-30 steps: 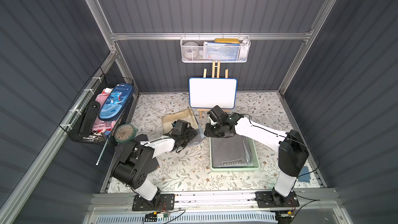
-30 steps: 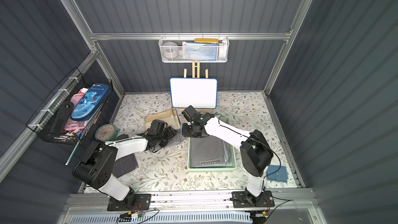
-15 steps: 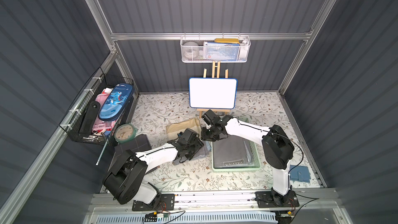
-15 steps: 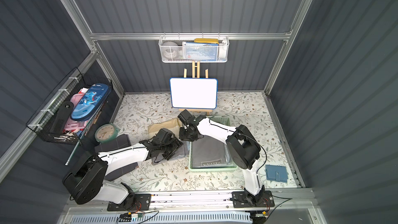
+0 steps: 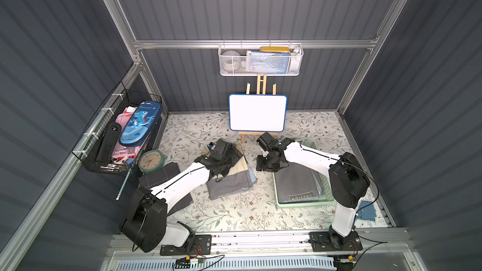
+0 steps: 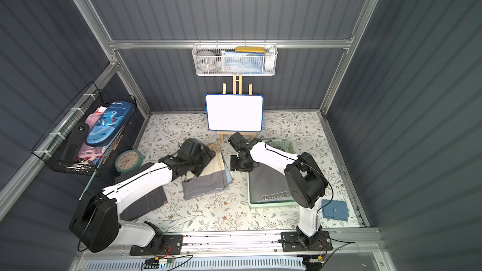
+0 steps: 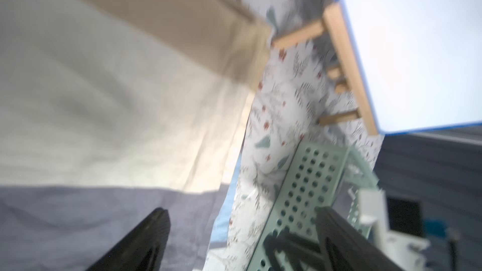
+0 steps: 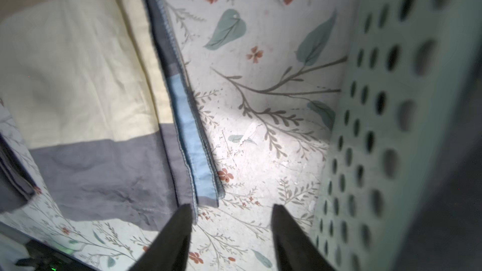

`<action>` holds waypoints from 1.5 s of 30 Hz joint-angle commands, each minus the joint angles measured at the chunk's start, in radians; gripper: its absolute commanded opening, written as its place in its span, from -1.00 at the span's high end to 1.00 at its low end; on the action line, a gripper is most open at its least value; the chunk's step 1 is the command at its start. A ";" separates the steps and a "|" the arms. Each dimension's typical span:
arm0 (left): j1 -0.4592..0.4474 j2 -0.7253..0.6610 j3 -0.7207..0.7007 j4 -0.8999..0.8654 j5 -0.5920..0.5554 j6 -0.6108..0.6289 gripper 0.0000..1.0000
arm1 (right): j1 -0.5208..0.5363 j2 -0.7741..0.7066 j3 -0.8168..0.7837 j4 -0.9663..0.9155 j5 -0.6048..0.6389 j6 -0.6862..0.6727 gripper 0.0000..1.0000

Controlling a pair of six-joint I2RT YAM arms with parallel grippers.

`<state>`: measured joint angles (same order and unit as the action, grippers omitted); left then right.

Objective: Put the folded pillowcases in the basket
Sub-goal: Move the basket to the center of the board, then pick up the pillowcase from the center of the board.

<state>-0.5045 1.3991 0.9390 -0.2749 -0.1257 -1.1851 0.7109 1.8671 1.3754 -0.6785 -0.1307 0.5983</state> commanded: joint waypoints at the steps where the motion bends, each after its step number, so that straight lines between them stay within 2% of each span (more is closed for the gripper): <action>1: 0.113 0.006 0.048 -0.073 -0.080 0.157 -0.90 | 0.045 -0.001 -0.001 -0.061 0.004 -0.001 -0.27; 4: 0.166 0.095 0.096 -0.083 -0.087 0.209 -0.98 | 0.075 0.039 0.008 -0.065 -0.054 0.036 -0.32; 6: 0.210 0.146 0.122 -0.085 -0.036 0.243 -0.99 | 0.086 0.057 0.002 -0.059 -0.074 0.065 -0.37; 11: 0.313 0.162 0.098 0.008 0.028 0.310 -0.99 | 0.093 0.104 -0.004 -0.013 -0.106 0.084 -0.51; 14: 0.360 0.199 0.086 0.032 0.048 0.343 -0.98 | 0.093 0.125 0.011 -0.001 -0.096 0.070 -0.52; 19: 0.390 0.264 0.092 0.045 0.039 0.381 -0.98 | 0.103 0.182 0.061 -0.007 -0.106 0.049 -0.50; 22: 0.408 0.300 0.088 0.059 0.038 0.392 -0.99 | 0.118 0.203 0.063 0.004 -0.165 0.063 -0.45; 28: 0.423 0.315 0.044 0.100 0.055 0.395 -0.97 | 0.151 0.213 0.057 0.008 -0.172 0.099 -0.21; 32: 0.426 0.320 0.027 0.124 0.067 0.401 -0.96 | 0.154 0.228 0.059 -0.001 -0.155 0.105 0.16; 38: 0.428 0.340 0.022 0.144 0.066 0.409 -0.89 | 0.153 0.231 0.068 -0.011 -0.128 0.097 0.60; 42: 0.428 0.341 0.021 0.150 0.061 0.418 -0.82 | 0.153 0.227 0.073 -0.015 -0.127 0.093 0.72; 45: 0.428 0.328 0.010 0.185 0.069 0.431 -0.69 | 0.153 0.228 0.074 -0.011 -0.127 0.092 0.81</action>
<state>-0.0841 1.7290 0.9657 -0.1188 -0.0708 -0.7845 0.8612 2.0651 1.4456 -0.6575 -0.2905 0.6971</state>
